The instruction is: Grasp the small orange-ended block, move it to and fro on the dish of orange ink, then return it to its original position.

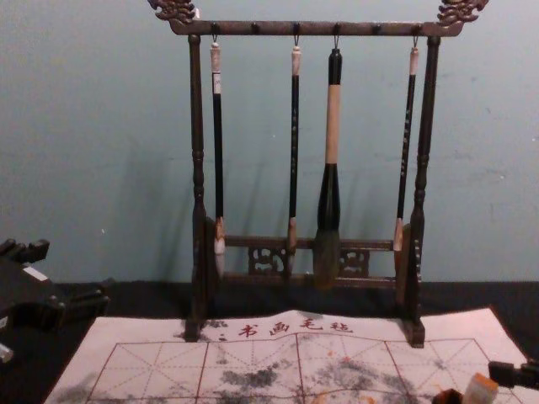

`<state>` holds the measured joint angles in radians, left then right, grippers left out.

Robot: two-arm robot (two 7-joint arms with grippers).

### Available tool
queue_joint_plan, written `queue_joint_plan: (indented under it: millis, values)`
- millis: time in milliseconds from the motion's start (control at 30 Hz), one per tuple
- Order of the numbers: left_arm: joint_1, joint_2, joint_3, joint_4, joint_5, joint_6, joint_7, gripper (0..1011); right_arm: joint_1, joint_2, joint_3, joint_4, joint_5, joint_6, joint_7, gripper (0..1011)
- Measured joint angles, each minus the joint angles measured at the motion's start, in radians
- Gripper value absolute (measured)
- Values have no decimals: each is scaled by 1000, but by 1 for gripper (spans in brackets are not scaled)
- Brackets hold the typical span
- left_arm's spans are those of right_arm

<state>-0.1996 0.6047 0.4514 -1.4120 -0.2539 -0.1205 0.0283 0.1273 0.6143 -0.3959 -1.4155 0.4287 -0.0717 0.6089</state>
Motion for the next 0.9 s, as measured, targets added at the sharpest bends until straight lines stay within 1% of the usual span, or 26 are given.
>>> queue_joint_plan:
  millis: [67,100,133,167,233,267,367,400,467,500,567,633,667,700,833,900]
  values:
    - [0,0,0,0,0,0,0,1001,0,0,0,0,0,0,0,767]
    - [0,0,0,0,0,0,0,1001,0,0,0,0,0,0,0,748]
    - [0,0,0,0,0,0,0,1001,0,0,0,0,0,-1,0,692]
    - [0,0,0,0,0,0,0,1001,-1,0,-1,0,0,-1,0,679]
    - [0,0,0,0,0,0,0,1001,-1,0,-1,0,0,-1,-1,621]
    - [0,0,0,0,0,0,0,1001,-1,0,-1,-1,0,-1,-1,572]
    - [0,0,0,0,0,0,0,1001,-1,0,-1,0,0,-1,-1,510]
    - [0,0,0,0,0,0,0,1001,-1,0,-1,0,0,-1,-1,448]
    - [0,0,0,0,0,0,0,1001,-1,0,-1,-1,0,-1,-1,405]
    - [0,0,0,0,0,0,0,1001,-1,0,-1,-1,0,-1,-1,345]
    - [0,0,0,0,0,0,0,1001,-1,0,-1,-1,0,-1,-1,306]
    - [0,0,0,0,0,0,0,1001,-1,0,-1,-1,0,-1,-1,225]
    - [0,0,0,0,0,0,0,1001,-1,1,-1,-1,0,-1,-2,207]
    - [0,0,0,0,0,0,0,1001,-1,0,-1,0,0,-1,-2,148]
    - [0,0,0,0,0,0,0,1001,-1,1,-1,-1,0,-1,-2,85]
    - [0,0,0,0,0,0,0,1001,-1,0,-1,0,0,-1,-2,85]
